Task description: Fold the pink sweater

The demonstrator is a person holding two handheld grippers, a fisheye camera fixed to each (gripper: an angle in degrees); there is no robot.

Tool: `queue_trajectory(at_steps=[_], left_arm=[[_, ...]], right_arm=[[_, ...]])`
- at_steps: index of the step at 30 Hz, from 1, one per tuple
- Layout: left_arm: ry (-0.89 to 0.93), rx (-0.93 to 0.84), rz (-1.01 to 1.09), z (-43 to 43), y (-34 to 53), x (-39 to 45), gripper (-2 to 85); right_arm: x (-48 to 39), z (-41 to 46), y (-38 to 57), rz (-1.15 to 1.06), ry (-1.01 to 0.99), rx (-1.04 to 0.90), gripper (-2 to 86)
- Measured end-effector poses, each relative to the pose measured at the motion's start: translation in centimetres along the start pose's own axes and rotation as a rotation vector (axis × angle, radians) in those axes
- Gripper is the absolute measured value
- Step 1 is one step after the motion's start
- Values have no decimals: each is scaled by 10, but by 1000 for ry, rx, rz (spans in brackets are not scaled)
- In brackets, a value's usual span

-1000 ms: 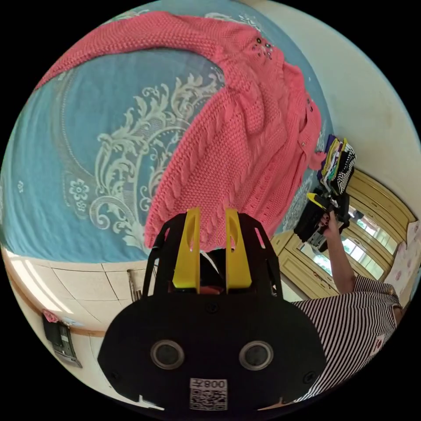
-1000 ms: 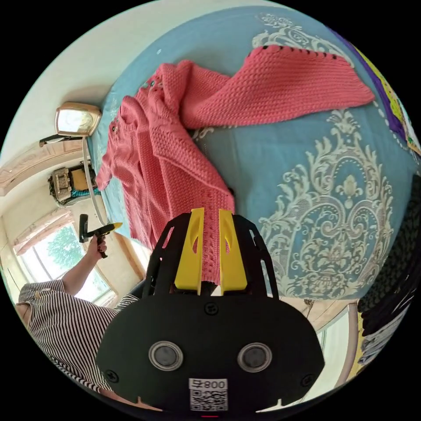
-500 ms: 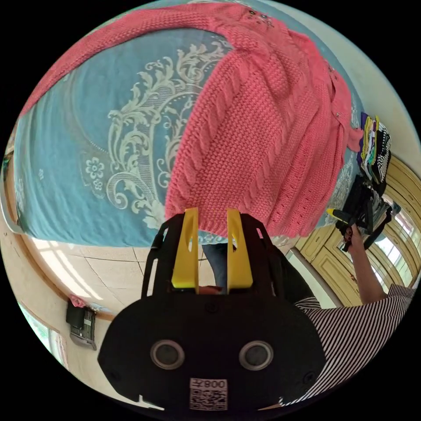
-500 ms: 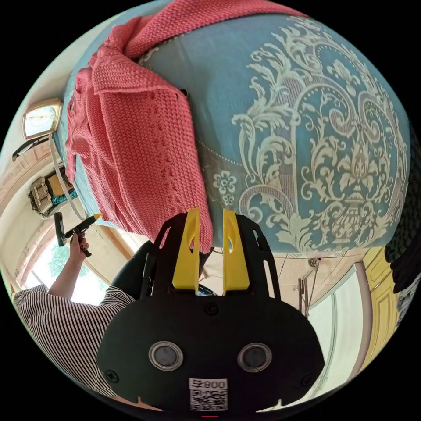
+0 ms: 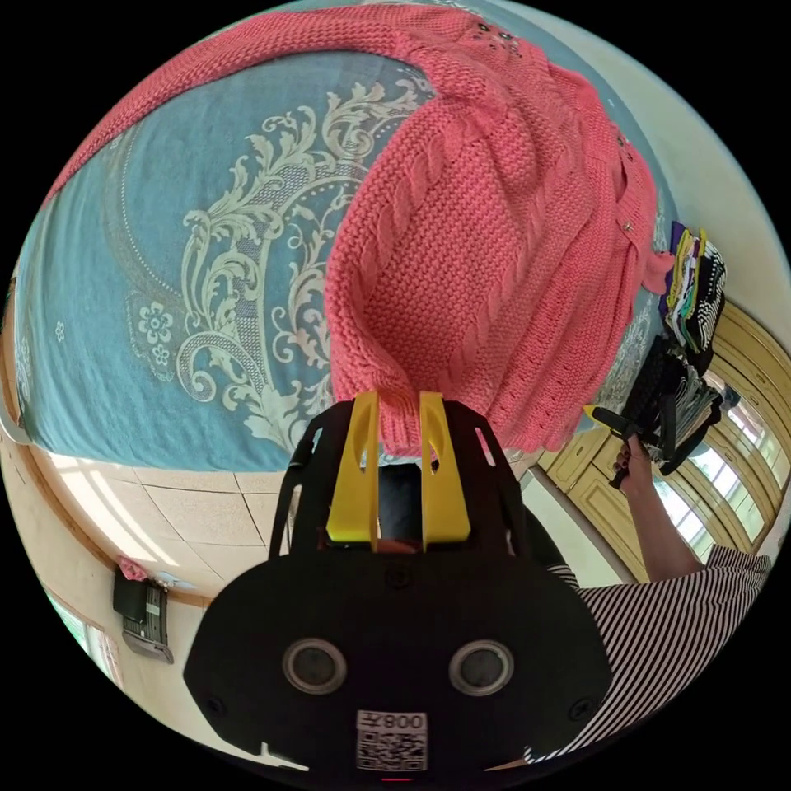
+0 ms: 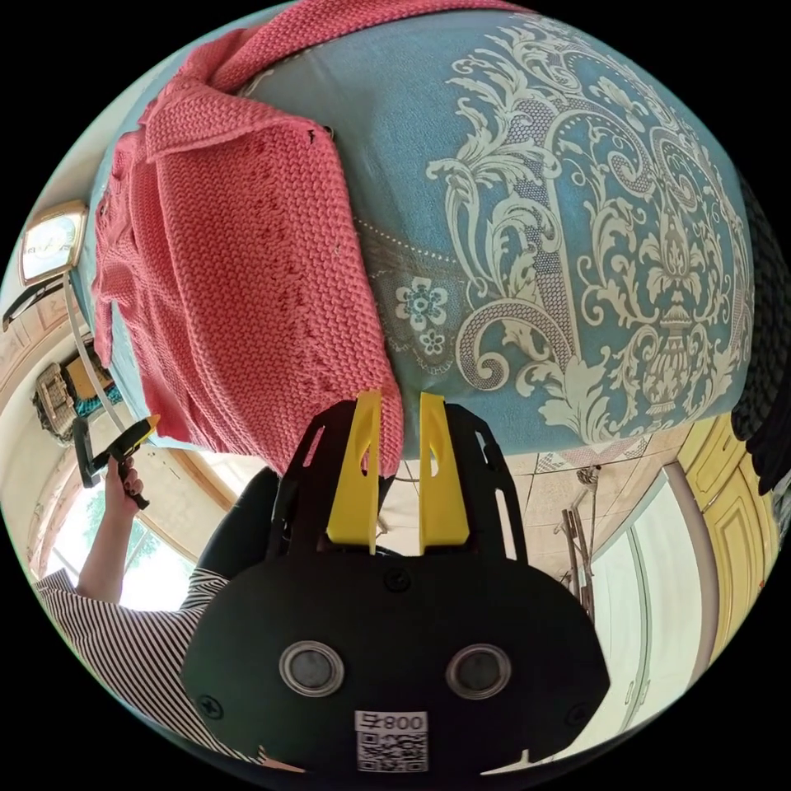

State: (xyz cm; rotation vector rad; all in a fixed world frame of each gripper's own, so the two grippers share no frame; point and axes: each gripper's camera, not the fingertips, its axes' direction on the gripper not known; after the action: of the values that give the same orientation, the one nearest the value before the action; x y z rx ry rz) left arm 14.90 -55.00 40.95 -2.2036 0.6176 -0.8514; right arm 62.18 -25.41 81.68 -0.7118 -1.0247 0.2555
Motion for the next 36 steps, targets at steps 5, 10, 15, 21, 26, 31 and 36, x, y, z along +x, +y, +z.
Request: queue_trajectory(at_steps=[5, 10, 15, 21, 26, 31, 36], left_arm=[[22, 3, 5, 13, 3, 3, 78], [44, 19, -59, 19, 16, -18, 73], [85, 30, -155, 28, 26, -42, 70], [72, 73, -180, 28, 31, -60, 77], [108, 91, -247, 36, 28, -84, 91], [91, 53, -210, 48, 15, -90, 100], [1, -15, -192, 63, 1, -86, 66]], right_arm=[[-4, 5, 3, -18, -13, -4, 20], [-72, -56, 48, -329, -414, 176, 13], [-137, -37, 52, -542, -412, 60, 24], [-33, -13, 53, -204, -508, 33, 65], [-5, 6, 44, -113, -390, 39, 83], [-50, 31, 19, -223, -298, -20, 97], [-82, 45, -2, -261, -104, -64, 57]])
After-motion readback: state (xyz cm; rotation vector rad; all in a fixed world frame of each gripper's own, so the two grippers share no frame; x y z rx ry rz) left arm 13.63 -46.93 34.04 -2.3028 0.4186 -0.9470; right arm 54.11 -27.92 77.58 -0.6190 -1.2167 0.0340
